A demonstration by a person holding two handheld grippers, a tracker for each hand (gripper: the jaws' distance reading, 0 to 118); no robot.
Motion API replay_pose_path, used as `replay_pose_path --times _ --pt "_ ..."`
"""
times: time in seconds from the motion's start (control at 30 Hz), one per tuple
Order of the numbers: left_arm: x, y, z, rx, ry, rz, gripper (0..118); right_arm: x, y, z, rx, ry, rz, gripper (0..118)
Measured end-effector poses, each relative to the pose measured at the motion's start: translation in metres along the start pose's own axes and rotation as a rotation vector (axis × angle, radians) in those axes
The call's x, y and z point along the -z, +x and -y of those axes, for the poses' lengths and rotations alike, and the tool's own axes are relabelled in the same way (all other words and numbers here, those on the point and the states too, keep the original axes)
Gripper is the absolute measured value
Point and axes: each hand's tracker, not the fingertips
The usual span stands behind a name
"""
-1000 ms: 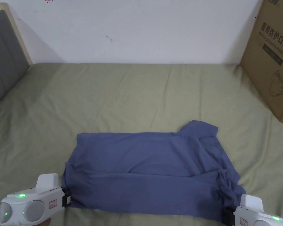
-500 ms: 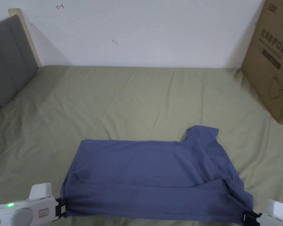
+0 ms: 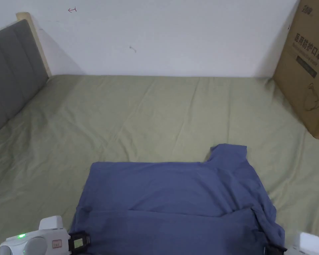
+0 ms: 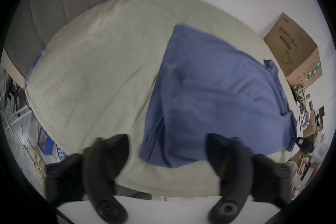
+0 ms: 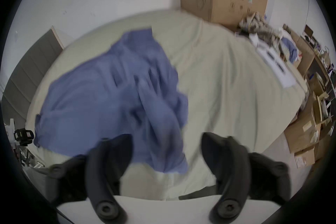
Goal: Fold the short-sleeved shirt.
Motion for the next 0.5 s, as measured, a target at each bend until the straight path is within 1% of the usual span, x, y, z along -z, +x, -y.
replay_pose_path --times 0.03,0.07,0.17,0.27,0.4,0.43,0.47,0.5 --pt "-0.011 0.006 -0.003 0.021 0.046 0.009 100 -0.010 0.000 -0.010 -0.005 0.052 -0.005 88" --pt "-0.029 0.014 -0.008 0.046 0.121 0.025 105 -0.026 -0.002 -0.022 -0.010 0.122 -0.013 91" --pt "-0.075 0.041 -0.023 0.108 0.302 0.049 105 -0.076 -0.015 -0.056 -0.008 0.298 -0.064 91" --pt "-0.121 0.071 -0.033 0.155 0.498 0.080 105 -0.122 -0.032 -0.081 -0.034 0.497 -0.106 91" --pt "-0.158 0.103 -0.036 0.178 0.718 0.098 104 -0.160 -0.056 -0.095 -0.090 0.669 -0.106 89" --pt "-0.161 0.110 -0.036 0.187 0.747 0.092 100 -0.165 -0.060 -0.095 -0.104 0.694 -0.105 86" --pt "-0.165 0.117 -0.035 0.196 0.778 0.067 93 -0.168 -0.065 -0.094 -0.120 0.722 -0.094 78" --pt "-0.166 0.121 -0.034 0.207 0.812 0.072 70 -0.171 -0.069 -0.093 -0.127 0.736 -0.079 61"
